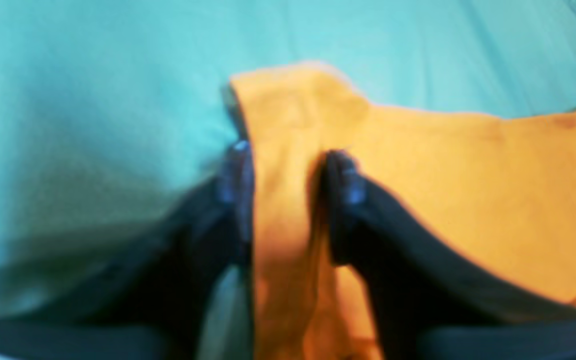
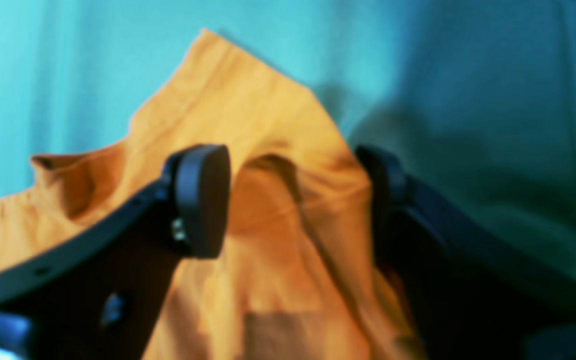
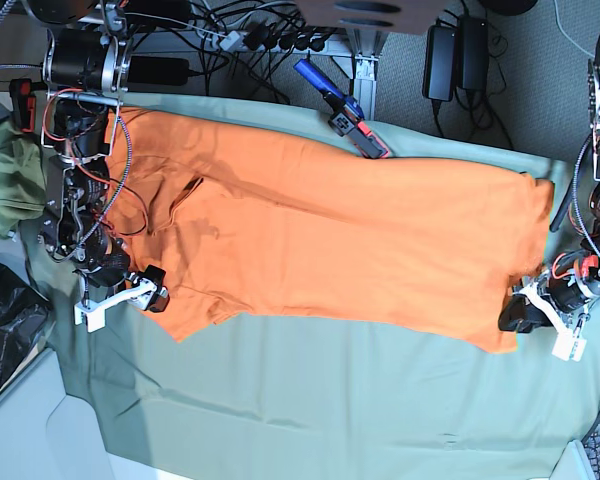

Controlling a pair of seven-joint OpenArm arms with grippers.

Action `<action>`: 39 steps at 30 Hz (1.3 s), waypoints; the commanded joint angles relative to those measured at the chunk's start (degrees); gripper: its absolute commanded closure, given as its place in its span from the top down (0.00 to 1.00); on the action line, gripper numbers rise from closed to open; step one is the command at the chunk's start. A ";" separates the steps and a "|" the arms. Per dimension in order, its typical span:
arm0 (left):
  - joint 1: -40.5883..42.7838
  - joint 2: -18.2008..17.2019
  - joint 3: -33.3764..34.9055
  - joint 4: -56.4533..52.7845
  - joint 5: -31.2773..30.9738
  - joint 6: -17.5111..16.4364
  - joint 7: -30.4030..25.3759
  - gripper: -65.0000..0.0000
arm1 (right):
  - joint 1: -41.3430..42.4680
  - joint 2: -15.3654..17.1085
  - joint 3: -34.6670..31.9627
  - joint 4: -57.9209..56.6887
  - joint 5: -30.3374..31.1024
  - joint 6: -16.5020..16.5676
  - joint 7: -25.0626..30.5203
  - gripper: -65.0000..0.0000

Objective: Fold the T-shirt properly
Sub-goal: 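Grasp the opposite long edge with both grippers, then fold that edge over onto the first fold with both grippers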

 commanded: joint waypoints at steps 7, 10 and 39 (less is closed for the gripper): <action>-1.05 -1.01 -0.11 1.05 -4.68 -1.00 1.57 0.00 | 1.07 0.50 0.13 1.51 0.44 5.81 -1.68 0.06; -1.05 -1.53 -0.13 1.92 -5.88 -1.00 2.21 0.00 | 1.07 0.81 0.13 2.14 0.42 5.81 -1.73 0.00; 13.31 -9.60 -0.24 23.74 -19.15 -1.00 18.32 0.00 | -18.14 9.55 8.74 25.55 4.35 5.84 -9.25 0.00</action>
